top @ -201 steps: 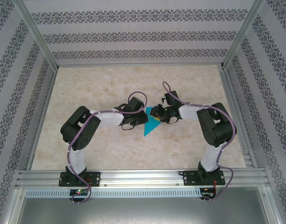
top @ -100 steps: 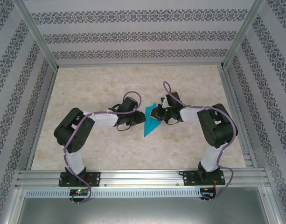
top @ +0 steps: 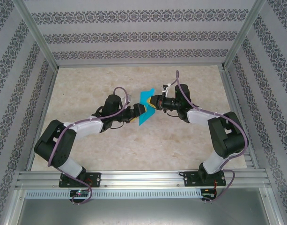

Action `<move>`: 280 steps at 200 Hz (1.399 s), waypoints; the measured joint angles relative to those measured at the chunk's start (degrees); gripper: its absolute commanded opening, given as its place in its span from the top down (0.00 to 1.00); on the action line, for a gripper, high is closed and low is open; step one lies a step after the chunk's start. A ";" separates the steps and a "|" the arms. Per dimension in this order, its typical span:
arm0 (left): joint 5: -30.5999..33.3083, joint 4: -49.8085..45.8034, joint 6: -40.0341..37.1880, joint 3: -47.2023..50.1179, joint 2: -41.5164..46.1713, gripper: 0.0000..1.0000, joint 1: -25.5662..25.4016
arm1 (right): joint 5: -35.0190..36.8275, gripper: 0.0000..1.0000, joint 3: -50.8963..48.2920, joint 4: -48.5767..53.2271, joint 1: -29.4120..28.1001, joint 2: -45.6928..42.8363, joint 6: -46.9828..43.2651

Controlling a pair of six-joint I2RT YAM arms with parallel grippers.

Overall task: Fold a paper plane with a square sheet of paper (pick it up from the middle)
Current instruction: Pick up the paper from the center of the table, then turn over the paper at the center of the table.

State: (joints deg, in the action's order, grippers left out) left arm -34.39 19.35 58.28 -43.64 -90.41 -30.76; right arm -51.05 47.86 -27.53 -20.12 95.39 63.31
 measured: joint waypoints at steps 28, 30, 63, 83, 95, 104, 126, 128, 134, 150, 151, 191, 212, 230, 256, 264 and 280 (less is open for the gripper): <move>-2.78 6.69 3.08 0.63 0.00 0.28 0.00 | -1.79 0.95 0.37 -3.41 0.00 -0.02 3.89; -2.84 6.97 3.23 0.63 0.00 0.30 0.00 | -1.88 0.95 0.37 -3.56 0.00 -0.02 4.13; -3.04 8.83 2.80 0.63 0.96 0.49 0.00 | -2.93 0.95 0.42 -5.35 0.00 -0.02 6.38; -1.86 8.26 0.76 0.74 3.61 0.58 0.00 | -3.10 0.95 0.42 -5.79 0.00 -0.02 6.93; -1.31 8.31 -0.37 0.81 5.29 0.68 0.00 | -3.10 0.94 0.42 -5.81 0.00 -0.02 7.13; -1.18 8.39 -0.87 0.81 6.05 0.73 0.02 | -3.10 0.94 0.42 -5.88 0.00 -0.02 7.17; -1.14 8.26 -2.40 0.76 6.36 0.84 0.02 | -3.30 0.91 0.42 -5.90 0.00 -0.02 7.15; -1.14 8.26 -2.56 0.76 6.34 0.85 0.02 | -3.32 0.90 0.42 -5.90 0.00 -0.02 7.17; -1.14 8.09 -2.69 0.76 6.29 0.87 0.02 | -3.37 0.88 0.42 -5.70 0.00 -0.02 7.15; -1.16 7.91 -3.02 0.72 6.08 0.90 0.00 | -3.52 0.72 0.52 -4.22 0.00 -0.04 6.49; -1.16 7.87 -3.04 0.72 6.08 0.90 0.02 | -3.52 0.71 0.55 -4.00 0.00 -0.07 6.51; 0.66 -1.46 -7.50 -2.08 5.77 0.91 0.00 | -0.15 0.32 2.58 11.98 1.42 -4.39 -2.78; 5.64 -12.63 -12.57 -5.90 5.88 0.90 0.00 | 5.81 0.24 3.43 22.56 2.71 -9.22 -9.97; 12.31 -24.11 -17.25 -10.43 5.97 0.90 -0.09 | 11.34 0.19 2.93 28.79 3.17 -13.11 -14.47; 27.74 -41.16 -23.47 -19.06 4.87 0.90 -1.68 | 18.82 0.13 -0.98 34.10 3.13 -18.45 -18.56; 33.62 -45.90 -24.85 -22.29 3.50 0.91 -2.73 | 20.70 0.12 -2.49 34.95 3.15 -19.56 -19.37; 44.68 -53.62 -26.21 -27.89 -0.35 0.90 -4.96 | 23.80 0.11 -5.18 35.87 3.15 -20.59 -20.26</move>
State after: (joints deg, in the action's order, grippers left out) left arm 10.28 -34.26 32.08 -71.53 -90.76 -35.73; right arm -27.24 42.68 8.34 -16.97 74.81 43.05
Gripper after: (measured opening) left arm 0.096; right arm 0.882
